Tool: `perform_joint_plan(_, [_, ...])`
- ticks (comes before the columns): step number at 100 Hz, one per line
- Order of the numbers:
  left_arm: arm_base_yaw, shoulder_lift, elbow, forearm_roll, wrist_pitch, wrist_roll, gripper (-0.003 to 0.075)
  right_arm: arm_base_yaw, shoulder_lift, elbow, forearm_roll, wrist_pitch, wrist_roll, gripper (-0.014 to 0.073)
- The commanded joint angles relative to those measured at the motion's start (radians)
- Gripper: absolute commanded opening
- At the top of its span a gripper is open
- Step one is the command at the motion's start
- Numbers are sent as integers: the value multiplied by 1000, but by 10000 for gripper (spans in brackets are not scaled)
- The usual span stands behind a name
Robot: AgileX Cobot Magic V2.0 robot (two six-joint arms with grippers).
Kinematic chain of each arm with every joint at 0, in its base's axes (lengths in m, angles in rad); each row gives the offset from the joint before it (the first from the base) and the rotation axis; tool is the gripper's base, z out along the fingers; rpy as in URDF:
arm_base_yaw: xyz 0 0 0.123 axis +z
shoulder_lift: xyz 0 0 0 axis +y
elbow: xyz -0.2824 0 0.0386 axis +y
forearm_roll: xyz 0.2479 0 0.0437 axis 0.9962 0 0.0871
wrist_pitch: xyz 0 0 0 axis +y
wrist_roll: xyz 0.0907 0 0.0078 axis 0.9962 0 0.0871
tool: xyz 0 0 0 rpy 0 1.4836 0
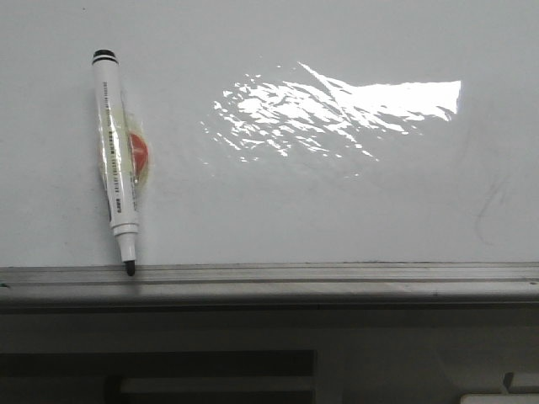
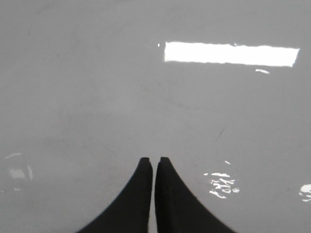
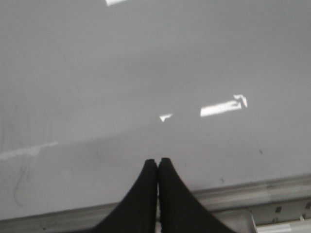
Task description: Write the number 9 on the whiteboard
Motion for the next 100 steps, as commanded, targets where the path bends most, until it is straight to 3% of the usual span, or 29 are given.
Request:
perform_joint_plan(1, [-8, 43, -38, -1, -52, 5, -20, 5, 34, -48, 6, -37, 0, -61])
perform_joint_plan(12, [-8, 67, -38, 1, -58, 5, 25, 8, 34, -48, 9, -69, 0, -61])
perform_joint_plan(29, [-8, 109, 12, 1, -192, 5, 307, 8, 34, -48, 7, -80, 0, -61])
perform_joint_plan(41, [-8, 147, 61, -45, -357, 5, 426, 8, 34, -48, 7, -80, 0, -61])
perform_joint_plan(54, [-18, 177, 63, -55, -405, 5, 431, 8, 34, -48, 7, -84, 0, -61])
perform_joint_plan(66, [-95, 196, 63, -51, -458, 5, 431, 8, 34, -48, 7, -84, 0, -61])
perform_joint_plan(100, [-553, 316, 63, -49, -573, 0, 430, 8, 34, -48, 7, -84, 0, -61])
